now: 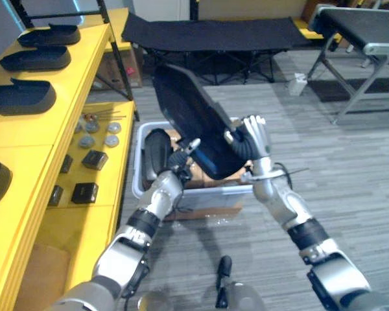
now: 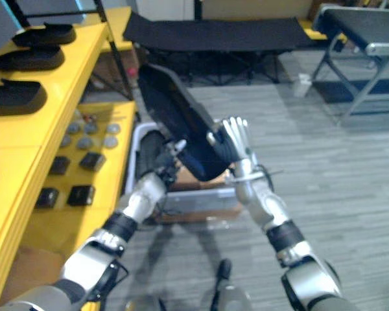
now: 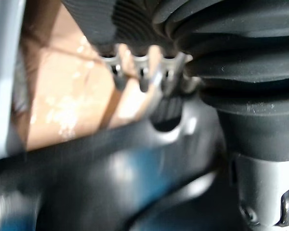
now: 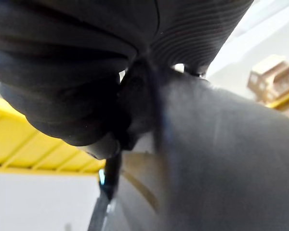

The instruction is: Walk over and take plastic housings, then place them on the shelf

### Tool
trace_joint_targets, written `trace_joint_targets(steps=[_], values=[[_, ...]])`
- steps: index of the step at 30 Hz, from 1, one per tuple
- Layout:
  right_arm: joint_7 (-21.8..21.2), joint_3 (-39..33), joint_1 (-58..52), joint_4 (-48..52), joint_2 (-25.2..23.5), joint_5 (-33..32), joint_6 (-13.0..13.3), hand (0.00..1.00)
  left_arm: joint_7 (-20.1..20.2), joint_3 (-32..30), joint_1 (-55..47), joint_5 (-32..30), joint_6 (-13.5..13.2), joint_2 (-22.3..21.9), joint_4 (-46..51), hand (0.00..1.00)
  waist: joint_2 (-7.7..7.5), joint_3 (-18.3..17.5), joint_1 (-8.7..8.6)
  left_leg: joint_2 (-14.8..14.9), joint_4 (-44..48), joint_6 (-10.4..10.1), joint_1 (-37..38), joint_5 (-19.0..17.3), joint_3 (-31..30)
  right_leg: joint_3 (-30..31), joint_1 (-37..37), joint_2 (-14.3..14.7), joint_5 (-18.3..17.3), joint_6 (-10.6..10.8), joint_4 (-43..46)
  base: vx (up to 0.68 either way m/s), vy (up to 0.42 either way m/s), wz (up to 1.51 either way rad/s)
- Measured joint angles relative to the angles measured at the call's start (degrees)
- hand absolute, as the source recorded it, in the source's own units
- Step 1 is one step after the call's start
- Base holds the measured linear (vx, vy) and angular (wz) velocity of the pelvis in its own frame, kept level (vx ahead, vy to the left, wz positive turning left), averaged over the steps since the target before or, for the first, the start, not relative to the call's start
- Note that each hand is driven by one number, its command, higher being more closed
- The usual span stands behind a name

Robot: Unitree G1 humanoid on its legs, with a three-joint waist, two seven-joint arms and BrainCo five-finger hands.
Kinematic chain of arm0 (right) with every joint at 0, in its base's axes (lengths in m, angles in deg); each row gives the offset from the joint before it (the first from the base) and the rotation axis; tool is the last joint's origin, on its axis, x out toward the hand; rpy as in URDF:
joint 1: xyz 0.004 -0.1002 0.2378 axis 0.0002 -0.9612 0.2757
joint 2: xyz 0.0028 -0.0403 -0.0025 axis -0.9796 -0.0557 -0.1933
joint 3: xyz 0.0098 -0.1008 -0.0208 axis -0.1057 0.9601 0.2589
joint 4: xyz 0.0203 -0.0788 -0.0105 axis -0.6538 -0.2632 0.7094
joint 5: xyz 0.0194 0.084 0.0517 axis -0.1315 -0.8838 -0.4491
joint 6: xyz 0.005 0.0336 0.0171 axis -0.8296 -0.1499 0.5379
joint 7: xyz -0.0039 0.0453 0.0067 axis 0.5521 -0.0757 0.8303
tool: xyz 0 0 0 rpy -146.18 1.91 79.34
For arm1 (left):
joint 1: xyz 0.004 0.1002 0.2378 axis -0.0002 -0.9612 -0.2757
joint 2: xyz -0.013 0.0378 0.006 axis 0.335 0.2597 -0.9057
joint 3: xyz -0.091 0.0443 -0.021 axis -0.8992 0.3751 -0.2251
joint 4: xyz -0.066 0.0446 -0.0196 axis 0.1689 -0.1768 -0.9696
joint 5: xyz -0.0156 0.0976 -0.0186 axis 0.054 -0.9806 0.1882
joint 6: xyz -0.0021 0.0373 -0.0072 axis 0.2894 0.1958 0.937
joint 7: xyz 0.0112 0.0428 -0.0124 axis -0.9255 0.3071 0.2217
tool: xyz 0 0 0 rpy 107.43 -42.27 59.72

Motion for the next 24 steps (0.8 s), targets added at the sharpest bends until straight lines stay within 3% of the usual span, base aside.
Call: trace_joint_targets(steps=[1, 2, 7, 15, 19, 21, 22, 24], values=[[0.0, 0.0, 0.0, -0.5, -0.2, -0.3, -0.1, 1.0, 0.0, 0.1, 0.0, 0.0, 0.0, 0.0, 0.0, 0.0, 0.0, 0.0, 0.05, -0.1, 0.0, 0.0, -0.1, 0.1, -0.2, -0.1, 0.0, -0.1, 0.0, 0.0, 0.0, 0.04, 0.058, 0.12], [0.0, 0.0, 0.0, -1.2, -0.5, -1.1, -0.1, 1.0, 0.0, 0.4, -0.1, 0.0, 0.0, 0.0, 0.0, 1.0, 0.0, 0.0, 0.13, -0.1, 0.0, 0.0, -0.2, 0.2, -0.4, -0.2, 0.0, -0.1, 0.0, 0.0, 0.0, 0.04, 0.072, 0.11], [0.5, 1.2, 0.0, -2.3, -1.9, -4.0, -0.5, 1.0, 0.4, 1.4, -0.9, 2.2, -0.9, 0.7, 0.0, 1.0, 0.01, 0.0, 0.95, -0.6, 0.0, 0.1, -0.6, 0.2, -0.7, -0.4, 0.0, -0.6, 0.1, 0.1, 0.0, 0.03, 0.067, 0.05], [1.6, 3.4, 0.0, -2.3, -3.7, -6.7, -0.4, 1.0, 1.3, 0.2, -3.3, 2.3, -5.3, 0.7, 1.7, 1.0, -0.06, 0.0, 1.27, -0.4, 0.4, 0.2, -0.1, 0.2, -0.2, 0.3, 0.0, -0.4, 0.3, 0.2, 0.0, 0.0, 0.047, -0.04], [0.3, 4.7, -0.5, -2.2, -5.4, -6.6, 1.8, 1.0, 0.6, -2.7, -7.5, 2.2, -7.0, 0.9, 4.8, 1.0, -0.06, -1.4, 0.72, 0.2, -0.2, -0.1, 2.0, 0.0, 2.9, 2.9, 0.0, 0.5, 0.4, 0.2, 0.0, 0.0, 0.036, -0.36], [-0.2, 4.9, -1.4, -2.2, -5.4, -6.6, 4.3, 1.0, 0.6, -3.3, -9.5, 2.2, -7.4, 0.9, 6.5, 1.0, -0.21, -2.1, 0.21, 0.3, -0.4, -0.3, 2.9, -0.1, 4.1, 3.5, 0.0, 0.7, 0.3, 0.2, 0.0, 0.01, 0.036, -0.27], [-0.2, 4.9, -1.7, -2.2, -5.4, -6.6, 5.0, 0.0, 0.6, -3.3, -9.8, 2.2, -7.6, 0.8, 6.8, 1.0, -0.23, -2.1, 0.19, 0.3, -0.4, -0.3, 3.2, -0.2, 4.3, 3.9, 0.0, 0.8, 0.2, 0.2, -0.2, -0.02, 0.039, -0.18], [-0.1, 4.4, -2.6, -2.2, -5.5, -6.6, 7.6, 0.0, 0.6, -3.3, -11.2, 2.1, -8.1, 0.4, 8.3, 1.0, -0.29, -2.1, -0.26, 0.2, -0.4, -0.2, 3.5, -0.2, 4.7, 4.4, 0.0, 0.8, -0.5, -0.3, -0.5, -0.05, 0.047, -0.13]])
